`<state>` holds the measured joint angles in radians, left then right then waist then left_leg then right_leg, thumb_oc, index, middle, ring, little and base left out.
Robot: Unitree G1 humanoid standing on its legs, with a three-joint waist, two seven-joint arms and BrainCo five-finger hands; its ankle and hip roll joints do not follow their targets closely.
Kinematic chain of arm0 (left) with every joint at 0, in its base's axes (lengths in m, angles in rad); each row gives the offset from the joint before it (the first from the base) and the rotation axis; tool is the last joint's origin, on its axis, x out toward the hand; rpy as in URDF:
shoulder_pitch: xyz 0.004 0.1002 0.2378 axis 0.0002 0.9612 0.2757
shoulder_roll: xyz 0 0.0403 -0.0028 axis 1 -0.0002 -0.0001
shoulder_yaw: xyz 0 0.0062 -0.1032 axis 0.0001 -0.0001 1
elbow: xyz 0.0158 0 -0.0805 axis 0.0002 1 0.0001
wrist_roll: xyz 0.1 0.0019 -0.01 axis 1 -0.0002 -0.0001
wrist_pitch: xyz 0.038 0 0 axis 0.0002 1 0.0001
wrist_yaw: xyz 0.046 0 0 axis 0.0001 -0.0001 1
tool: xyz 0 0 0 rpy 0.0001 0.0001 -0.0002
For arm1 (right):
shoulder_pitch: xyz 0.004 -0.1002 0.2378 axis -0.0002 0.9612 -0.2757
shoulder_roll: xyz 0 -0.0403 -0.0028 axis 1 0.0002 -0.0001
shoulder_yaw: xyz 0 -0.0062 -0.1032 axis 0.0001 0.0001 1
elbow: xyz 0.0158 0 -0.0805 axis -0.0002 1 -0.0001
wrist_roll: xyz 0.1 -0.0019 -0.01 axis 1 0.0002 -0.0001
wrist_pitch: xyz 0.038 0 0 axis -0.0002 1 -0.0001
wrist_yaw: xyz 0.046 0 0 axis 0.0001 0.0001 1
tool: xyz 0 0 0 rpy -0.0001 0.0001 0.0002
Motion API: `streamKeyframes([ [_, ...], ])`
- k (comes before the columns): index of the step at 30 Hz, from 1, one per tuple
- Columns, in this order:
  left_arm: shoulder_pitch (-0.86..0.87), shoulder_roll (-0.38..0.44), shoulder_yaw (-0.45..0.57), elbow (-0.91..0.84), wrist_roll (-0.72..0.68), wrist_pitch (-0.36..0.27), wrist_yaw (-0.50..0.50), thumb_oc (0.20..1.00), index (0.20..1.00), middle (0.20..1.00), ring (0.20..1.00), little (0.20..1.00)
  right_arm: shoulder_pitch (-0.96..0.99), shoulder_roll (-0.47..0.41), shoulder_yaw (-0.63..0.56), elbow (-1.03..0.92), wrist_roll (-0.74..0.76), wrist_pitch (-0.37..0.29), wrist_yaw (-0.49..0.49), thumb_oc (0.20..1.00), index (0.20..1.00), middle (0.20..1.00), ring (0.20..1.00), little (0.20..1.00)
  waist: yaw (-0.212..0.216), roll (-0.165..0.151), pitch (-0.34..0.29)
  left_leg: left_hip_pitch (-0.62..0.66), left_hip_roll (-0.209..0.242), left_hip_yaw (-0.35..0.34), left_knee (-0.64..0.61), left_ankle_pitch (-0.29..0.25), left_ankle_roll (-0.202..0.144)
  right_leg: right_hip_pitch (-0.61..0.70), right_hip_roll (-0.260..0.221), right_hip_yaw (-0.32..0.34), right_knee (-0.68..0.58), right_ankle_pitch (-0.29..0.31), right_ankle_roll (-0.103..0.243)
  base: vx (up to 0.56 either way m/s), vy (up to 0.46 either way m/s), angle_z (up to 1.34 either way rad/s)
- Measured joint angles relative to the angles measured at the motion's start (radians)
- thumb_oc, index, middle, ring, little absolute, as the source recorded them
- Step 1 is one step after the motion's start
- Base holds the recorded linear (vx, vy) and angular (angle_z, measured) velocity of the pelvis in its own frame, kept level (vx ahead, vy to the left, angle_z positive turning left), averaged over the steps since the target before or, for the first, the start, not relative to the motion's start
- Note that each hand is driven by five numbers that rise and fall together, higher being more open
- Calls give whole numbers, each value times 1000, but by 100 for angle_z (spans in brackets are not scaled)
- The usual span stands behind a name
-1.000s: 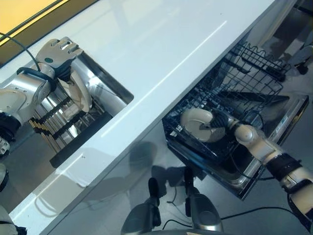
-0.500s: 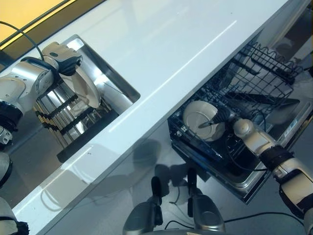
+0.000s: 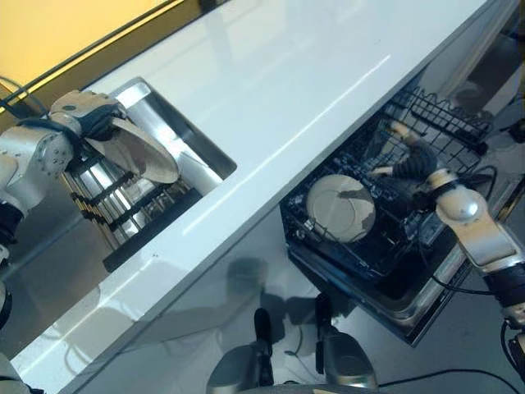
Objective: Pick up plates and place into dishwasher.
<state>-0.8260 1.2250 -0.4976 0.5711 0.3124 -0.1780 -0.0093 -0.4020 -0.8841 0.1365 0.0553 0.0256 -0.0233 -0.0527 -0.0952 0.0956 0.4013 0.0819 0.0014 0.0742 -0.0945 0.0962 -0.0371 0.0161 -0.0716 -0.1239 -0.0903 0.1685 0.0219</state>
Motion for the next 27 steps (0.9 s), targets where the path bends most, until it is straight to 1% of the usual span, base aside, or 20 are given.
streamKeyframes([
  [2, 86, -19, 105, -11, -60, -21, 44, 200, 200, 200, 200, 200, 56, 3, -53, -28, 0, -49, -2, 1000, 1000, 1000, 1000, 1000, 2, -1, -20, 5, 4, -1, 0, 0, -1, 5, 4, 1, 0, -2, -3, 115, -95, 1],
  [4, 155, -76, 211, -21, -96, -34, 93, 200, 200, 200, 200, 200, 89, 8, -72, -40, 0, -96, -1, 1000, 1000, 1000, 1000, 1000, 3, -4, -46, 17, 8, -5, 0, -3, -3, 20, 8, -1, 0, -7, -5, 95, -86, 4],
  [6, 180, -86, 219, -50, -113, -46, 128, 200, 200, 200, 200, 200, 95, 12, -71, -58, 0, -139, 0, 1000, 1000, 1000, 1000, 1000, 7, -12, -84, 16, 12, -6, 0, -4, -3, 19, 12, -3, 0, -9, -6, 86, -95, 2],
  [9, 196, -131, 244, -89, -148, -71, 162, 200, 200, 200, 200, 200, 94, 23, -64, -104, 0, -204, 4, 1000, 1000, 1000, 1000, 1000, 12, -23, -130, 32, 14, -10, 0, -5, -5, 36, 14, -7, 0, -12, -9, 52, -80, 3],
  [10, 196, -143, 244, -96, -154, -80, 172, 200, 200, 200, 200, 200, 94, 32, -59, -112, 6, -214, 10, 1000, 1000, 1000, 1000, 1000, 14, -28, -151, 31, 15, -12, 0, -5, -5, 36, 14, -10, 0, -12, -9, 26, -68, 4],
  [11, 196, -154, 244, -108, -171, -88, 180, 200, 200, 200, 200, 200, 91, 42, -44, -121, 10, -219, 15, 1000, 1000, 1000, 1000, 1000, 17, -34, -172, 32, 16, -14, 0, -4, -5, 37, 15, -12, -1, -12, -9, 21, -72, 4],
  [13, 196, -166, 243, -134, -189, -104, 192, 200, 200, 200, 200, 200, 87, 53, -14, -126, 21, -225, 25, 1000, 1000, 1000, 1000, 1000, 27, -43, -188, 43, 17, -18, 0, -4, -4, 50, 15, -18, -1, -12, -10, 17, -68, 4],
  [15, 196, -185, 243, -154, -225, -113, 206, 200, 200, 200, 200, 200, 71, 59, 41, -126, 26, -225, 37, 1000, 1000, 1000, 1000, 1000, 34, -49, -211, 45, 17, -24, -1, -7, 0, 54, 14, -24, -1, -14, -11, 13, -62, 8],
  [16, 197, -189, 242, -166, -239, -120, 209, 200, 200, 200, 200, 200, 57, 77, 60, -126, 27, -225, 44, 1000, 1000, 1000, 1000, 1000, 38, -52, -219, 45, 18, -25, -1, -7, 0, 55, 14, -25, -1, -14, -11, 14, -73, 7],
  [18, 197, -213, 242, -198, -259, -124, 217, 200, 200, 200, 200, 200, 19, 110, 111, -126, 26, -225, 51, 1000, 1000, 1000, 1000, 1000, 54, -53, -231, 46, 18, -27, -1, -6, -1, 56, 15, -26, -2, -15, -12, 10, -69, 2],
  [20, 197, -243, 238, -232, -261, -137, 217, 200, 200, 200, 200, 200, -14, 128, 158, -127, 26, -222, 53, 1000, 1000, 1000, 1000, 1000, 60, -54, -244, 45, 19, -34, -1, -3, -4, 58, 15, -32, -2, -15, -12, 8, -59, 10],
  [22, 197, -268, 234, -252, -262, -157, 218, 200, 200, 200, 200, 200, -51, 146, 204, -127, 26, -205, 54, 1000, 1000, 1000, 1000, 1000, 64, -59, -255, 45, 18, -49, -1, -2, -5, 64, 14, -44, -2, -15, -13, 17, -52, 17],
  [24, 197, -284, 208, -268, -263, -162, 219, 200, 200, 200, 200, 200, -89, 176, 242, -126, 25, -189, 54, 1000, 1000, 1000, 1000, 1000, 67, -62, -270, 45, 19, -52, 0, 0, -6, 67, 15, -49, -3, -16, -15, 20, -60, 9],
  [25, 196, -293, 193, -279, -265, -162, 219, 200, 200, 200, 200, 200, -111, 189, 265, -121, 20, -182, 49, 1000, 1000, 1000, 1000, 1000, 84, -63, -276, 46, 20, -53, 0, 1, -5, 69, 16, -50, -3, -17, -15, 25, -65, 2],
  [27, 194, -327, 174, -300, -270, -165, 219, 200, 200, 200, 200, 200, -153, 209, 307, -110, 10, -162, 45, 1000, 1000, 1000, 1000, 1000, 87, -68, -286, 47, 21, -54, 0, 3, -4, 70, 17, -51, -3, -17, -16, 22, -54, 3],
])
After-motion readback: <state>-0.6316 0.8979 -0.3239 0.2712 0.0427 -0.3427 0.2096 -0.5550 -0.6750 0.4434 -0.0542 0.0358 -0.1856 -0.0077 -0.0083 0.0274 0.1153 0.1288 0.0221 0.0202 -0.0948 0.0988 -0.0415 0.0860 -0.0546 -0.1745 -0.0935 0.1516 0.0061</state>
